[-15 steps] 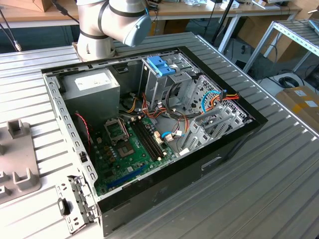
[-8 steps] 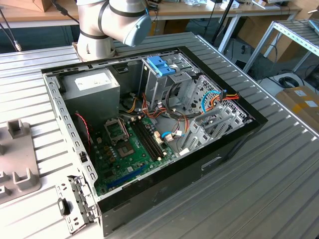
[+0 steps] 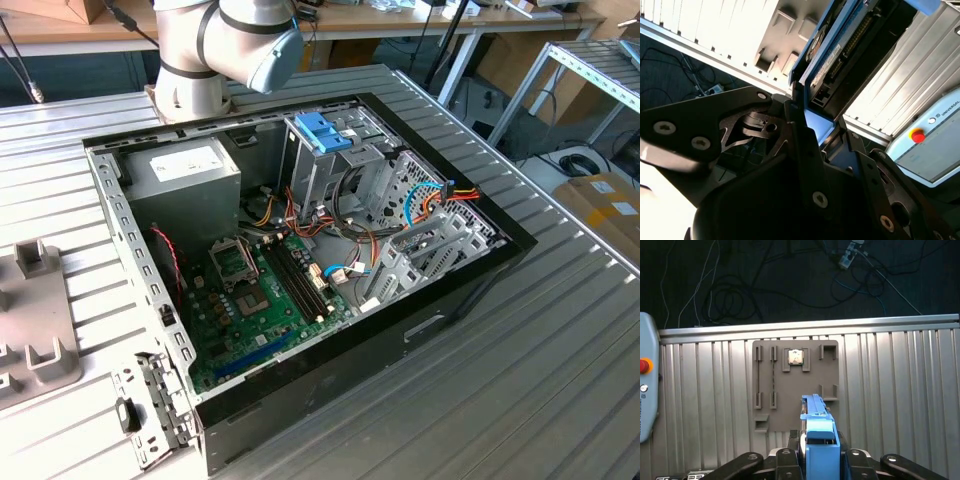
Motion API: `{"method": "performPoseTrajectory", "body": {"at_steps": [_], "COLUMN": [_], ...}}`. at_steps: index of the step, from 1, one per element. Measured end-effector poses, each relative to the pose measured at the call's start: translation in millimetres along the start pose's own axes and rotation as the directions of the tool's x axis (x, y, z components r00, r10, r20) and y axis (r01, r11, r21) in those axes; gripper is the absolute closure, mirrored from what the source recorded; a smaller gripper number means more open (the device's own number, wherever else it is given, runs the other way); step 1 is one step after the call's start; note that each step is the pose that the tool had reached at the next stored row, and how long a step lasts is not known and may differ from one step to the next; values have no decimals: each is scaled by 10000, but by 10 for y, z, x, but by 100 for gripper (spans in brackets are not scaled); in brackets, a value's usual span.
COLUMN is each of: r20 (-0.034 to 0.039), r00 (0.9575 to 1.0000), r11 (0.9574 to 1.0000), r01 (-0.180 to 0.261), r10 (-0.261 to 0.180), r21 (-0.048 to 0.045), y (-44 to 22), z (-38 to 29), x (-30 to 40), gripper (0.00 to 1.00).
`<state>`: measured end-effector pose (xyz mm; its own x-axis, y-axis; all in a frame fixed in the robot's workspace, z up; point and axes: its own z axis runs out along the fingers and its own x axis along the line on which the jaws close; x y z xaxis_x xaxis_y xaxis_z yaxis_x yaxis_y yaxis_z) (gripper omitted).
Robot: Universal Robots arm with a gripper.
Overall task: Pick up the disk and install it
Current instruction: 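Pick up the disk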
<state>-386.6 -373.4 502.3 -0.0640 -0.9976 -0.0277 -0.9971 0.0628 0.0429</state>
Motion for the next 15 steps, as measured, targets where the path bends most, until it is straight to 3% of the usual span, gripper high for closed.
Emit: {"method": "performPoseTrajectory", "body": {"at_steps": [15], "r20": [-1], "r00": [10000], "r11": [10000], "r01": [0], "r10": [0], "r21": [-1], "y": [-31], "z": [11], "x": [2], "gripper": [63]}}
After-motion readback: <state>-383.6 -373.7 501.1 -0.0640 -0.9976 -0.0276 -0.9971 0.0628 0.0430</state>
